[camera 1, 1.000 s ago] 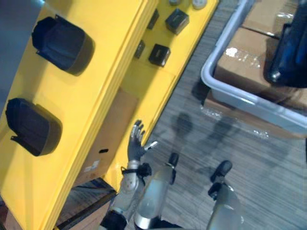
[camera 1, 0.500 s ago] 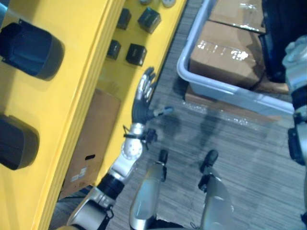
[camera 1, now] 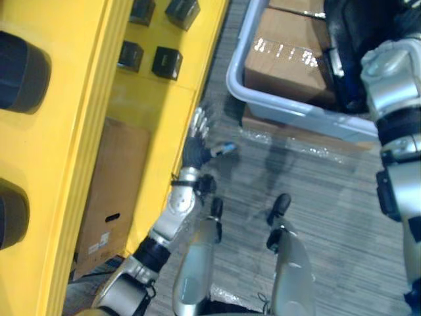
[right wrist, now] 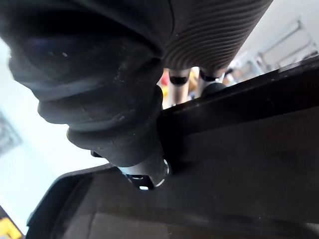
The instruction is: Walk over and take plastic housings, then place them on the shelf
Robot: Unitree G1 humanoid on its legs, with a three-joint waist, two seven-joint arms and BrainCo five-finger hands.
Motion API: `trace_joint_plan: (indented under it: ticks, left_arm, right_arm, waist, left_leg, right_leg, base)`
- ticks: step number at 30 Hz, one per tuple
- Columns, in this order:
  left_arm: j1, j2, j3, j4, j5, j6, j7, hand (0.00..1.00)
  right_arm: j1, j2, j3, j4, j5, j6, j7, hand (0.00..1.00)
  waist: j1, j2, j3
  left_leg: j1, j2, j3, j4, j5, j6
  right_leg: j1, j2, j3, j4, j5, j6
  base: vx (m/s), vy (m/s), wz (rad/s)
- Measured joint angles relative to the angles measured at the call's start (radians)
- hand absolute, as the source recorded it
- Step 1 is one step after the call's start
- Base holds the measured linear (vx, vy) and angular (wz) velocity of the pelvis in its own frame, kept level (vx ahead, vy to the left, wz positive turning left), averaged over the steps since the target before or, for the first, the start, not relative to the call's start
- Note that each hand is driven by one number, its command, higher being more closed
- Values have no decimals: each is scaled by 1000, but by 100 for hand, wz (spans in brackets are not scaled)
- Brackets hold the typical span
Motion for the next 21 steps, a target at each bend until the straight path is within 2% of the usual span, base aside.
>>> trace_joint_plan:
  ticks: [3,4,6,9,12,14,15,18,20,21]
  left_arm:
    - [-29,-15,-1,35,-2,3,1,0]
    - [-51,-19,-1,38,-31,6,0,0]
    - [-104,-19,5,61,-78,24,-1,0]
    - [-240,-27,26,157,-188,53,-4,0]
    - [-355,-31,28,221,-197,83,3,0]
    - [-399,-35,33,241,-203,90,8,0]
    - [-459,-46,62,273,-252,98,14,0]
    - [-521,-49,76,324,-313,109,27,0]
    - [-579,-65,97,378,-357,112,40,0]
    - [-589,-65,97,387,-370,115,45,0]
  right_arm:
    - [0,1,5,-30,-3,-21,-29,100]
    - [0,5,5,-43,-6,-32,-35,100]
    - [0,27,5,-66,-11,-43,-49,100]
    - [0,96,-1,-92,-11,-50,-51,100]
    - [-3,144,-4,-140,-19,-61,-51,100]
    - [-10,160,-4,-157,-31,-69,-51,100]
    - [-26,187,-4,-178,-32,-76,-51,100]
    - [-49,214,-4,-180,-32,-83,-51,100]
    - [-58,232,-4,-191,-32,-89,-51,100]
    - [-59,237,-4,-195,-32,-89,-51,100]
  waist:
    - [-1,-1,0]
    - [-3,-7,1]
    - [-12,-26,1]
    - [-46,-82,-2]
    - [-61,-110,-4]
    - [-66,-111,-4]
    - [-80,-112,-4]
    - [-89,-115,-3]
    - [-112,-120,-1]
    - [-113,-125,-4]
  left_leg:
    - [-3,2,0,14,0,-1]
    - [-5,4,6,20,0,-1]
    - [-5,10,18,26,0,-1]
    - [-20,26,22,60,-10,-4]
    - [-20,42,47,77,-15,-5]
    - [-20,47,54,80,-17,-6]
    - [-17,51,67,80,-17,-6]
    - [-1,57,91,77,-18,-5]
    - [17,66,98,73,-20,-5]
    - [19,69,100,71,-21,-6]
  right_leg:
    - [-1,1,-2,10,-3,-3]
    - [-1,1,-1,13,-3,-3]
    - [-1,3,1,14,-3,-3]
    - [-1,18,2,10,5,-10]
    - [-1,32,20,-1,21,-11]
    - [1,38,26,-11,30,-11]
    - [2,41,34,-20,39,-11]
    - [8,48,55,-33,50,-11]
    - [37,60,56,-66,64,-11]
    - [39,64,59,-71,66,-12]
  base:
    - [-53,-9,1]
    - [-57,1,-6]
    - [-62,0,-7]
    - [-59,7,-8]
    - [-41,15,-19]
    - [-31,14,-21]
    - [-29,12,-16]
    - [-27,7,-20]
    - [-20,2,-16]
    - [-19,-6,-18]
